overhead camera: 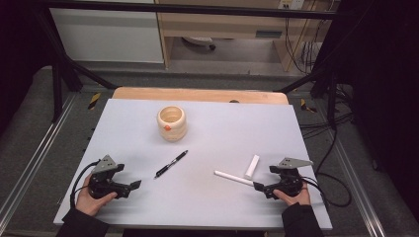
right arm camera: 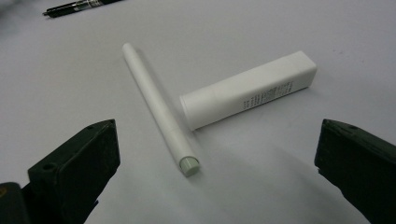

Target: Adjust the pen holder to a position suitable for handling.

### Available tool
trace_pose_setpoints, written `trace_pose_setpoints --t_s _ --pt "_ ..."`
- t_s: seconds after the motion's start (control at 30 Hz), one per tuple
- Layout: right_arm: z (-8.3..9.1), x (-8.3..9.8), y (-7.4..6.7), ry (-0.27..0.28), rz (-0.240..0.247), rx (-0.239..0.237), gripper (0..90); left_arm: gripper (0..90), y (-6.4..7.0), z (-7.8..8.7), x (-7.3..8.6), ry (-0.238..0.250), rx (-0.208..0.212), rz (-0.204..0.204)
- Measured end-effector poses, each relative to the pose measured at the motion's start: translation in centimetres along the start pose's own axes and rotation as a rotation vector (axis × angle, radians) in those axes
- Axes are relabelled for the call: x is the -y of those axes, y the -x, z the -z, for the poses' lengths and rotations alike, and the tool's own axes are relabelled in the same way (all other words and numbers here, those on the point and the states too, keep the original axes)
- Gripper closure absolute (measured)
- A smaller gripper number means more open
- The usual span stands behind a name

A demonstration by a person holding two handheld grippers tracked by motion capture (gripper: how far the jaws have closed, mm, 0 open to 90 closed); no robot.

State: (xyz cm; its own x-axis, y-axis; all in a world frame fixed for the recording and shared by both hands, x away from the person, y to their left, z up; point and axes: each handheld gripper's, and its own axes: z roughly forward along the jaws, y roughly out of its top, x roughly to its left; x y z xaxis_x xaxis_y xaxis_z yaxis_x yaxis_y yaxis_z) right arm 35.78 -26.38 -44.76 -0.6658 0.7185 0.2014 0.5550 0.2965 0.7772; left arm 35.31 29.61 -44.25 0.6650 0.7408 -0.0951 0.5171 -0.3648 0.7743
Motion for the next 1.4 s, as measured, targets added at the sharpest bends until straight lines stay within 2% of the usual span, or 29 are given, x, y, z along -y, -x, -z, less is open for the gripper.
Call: trace_pose_setpoints --t_s 0.27,0.43,1.4 --pt "0.0 0.0 0.0 -0.005 -0.001 0.003 0.8 4.6 0.3 0.1 -0.3 0.003 -0.004 -0.011" --pt "0.0 0.0 0.0 -0.004 0.001 0.004 0.9 4.6 0.3 0.1 -0.6 0.005 -0.008 -0.003" --pt "0.0 0.0 -0.1 -0.013 0.0 0.003 0.8 5.1 1.1 -0.5 -2.9 -0.023 -0.018 -0.025"
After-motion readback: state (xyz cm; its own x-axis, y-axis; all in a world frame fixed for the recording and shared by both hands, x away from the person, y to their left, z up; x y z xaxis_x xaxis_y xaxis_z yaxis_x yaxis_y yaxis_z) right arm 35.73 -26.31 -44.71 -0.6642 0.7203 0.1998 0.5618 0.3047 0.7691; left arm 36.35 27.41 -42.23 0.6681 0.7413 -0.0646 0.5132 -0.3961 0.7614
